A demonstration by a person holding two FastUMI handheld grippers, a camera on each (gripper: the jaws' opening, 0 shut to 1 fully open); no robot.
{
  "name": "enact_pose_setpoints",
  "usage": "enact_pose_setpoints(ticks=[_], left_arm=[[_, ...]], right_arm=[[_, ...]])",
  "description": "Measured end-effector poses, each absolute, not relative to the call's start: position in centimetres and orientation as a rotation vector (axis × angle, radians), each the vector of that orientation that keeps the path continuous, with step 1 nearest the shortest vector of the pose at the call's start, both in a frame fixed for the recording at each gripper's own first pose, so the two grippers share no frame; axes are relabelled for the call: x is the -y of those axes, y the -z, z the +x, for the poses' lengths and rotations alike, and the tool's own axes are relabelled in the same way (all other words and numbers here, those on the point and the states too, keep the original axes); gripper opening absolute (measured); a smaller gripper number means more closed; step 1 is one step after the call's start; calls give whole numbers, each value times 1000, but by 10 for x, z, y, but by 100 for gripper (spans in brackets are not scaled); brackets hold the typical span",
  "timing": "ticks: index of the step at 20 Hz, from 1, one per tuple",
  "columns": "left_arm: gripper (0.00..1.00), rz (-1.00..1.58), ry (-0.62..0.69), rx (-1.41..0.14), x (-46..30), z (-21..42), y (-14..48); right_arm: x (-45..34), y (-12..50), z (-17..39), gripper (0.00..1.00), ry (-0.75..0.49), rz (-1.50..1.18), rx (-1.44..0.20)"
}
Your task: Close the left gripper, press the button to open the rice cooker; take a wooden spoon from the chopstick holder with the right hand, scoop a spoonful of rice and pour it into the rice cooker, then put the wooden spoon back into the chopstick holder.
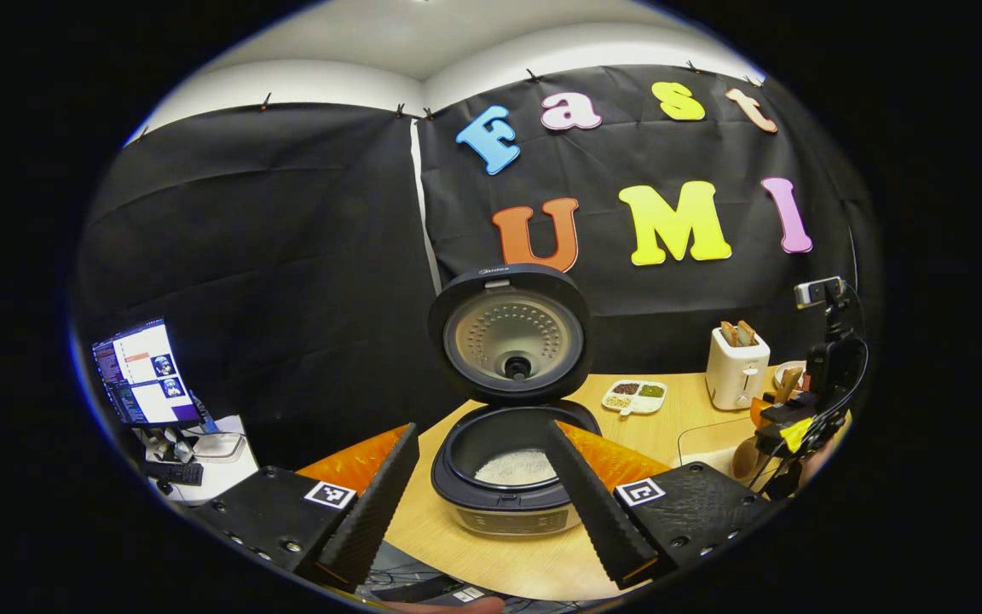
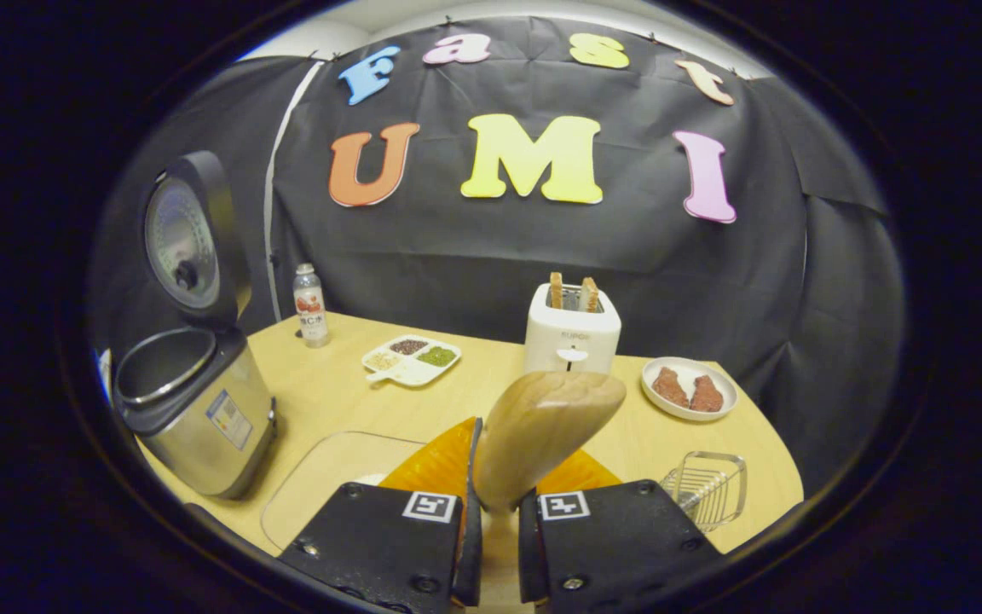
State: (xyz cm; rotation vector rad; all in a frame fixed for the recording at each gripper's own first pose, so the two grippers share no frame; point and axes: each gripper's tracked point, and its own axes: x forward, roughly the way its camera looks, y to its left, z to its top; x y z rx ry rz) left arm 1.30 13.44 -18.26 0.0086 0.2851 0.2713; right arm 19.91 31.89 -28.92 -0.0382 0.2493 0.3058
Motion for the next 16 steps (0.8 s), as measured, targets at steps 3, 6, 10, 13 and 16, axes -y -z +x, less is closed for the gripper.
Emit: enact_pose_setpoints(ticks=[3, 6, 10, 13, 16], left_arm=[[96, 3, -274, -284, -136, 12, 185], [96, 3, -271, -283, -137, 13, 185], [96, 2, -270, -289, -139, 13, 189], [95, -12, -274, -299, -142, 9, 194], [95, -22, -279, -302, -147, 7, 195]], right_arm=[[-329, 294, 198, 22, -315, -52, -225], [-342, 302, 193, 22, -346, 20, -263], [-348, 306, 186, 22, -363, 134, -302], [-353, 310, 182, 22, -381, 228, -340], [-368, 310, 176, 22, -419, 332, -378]])
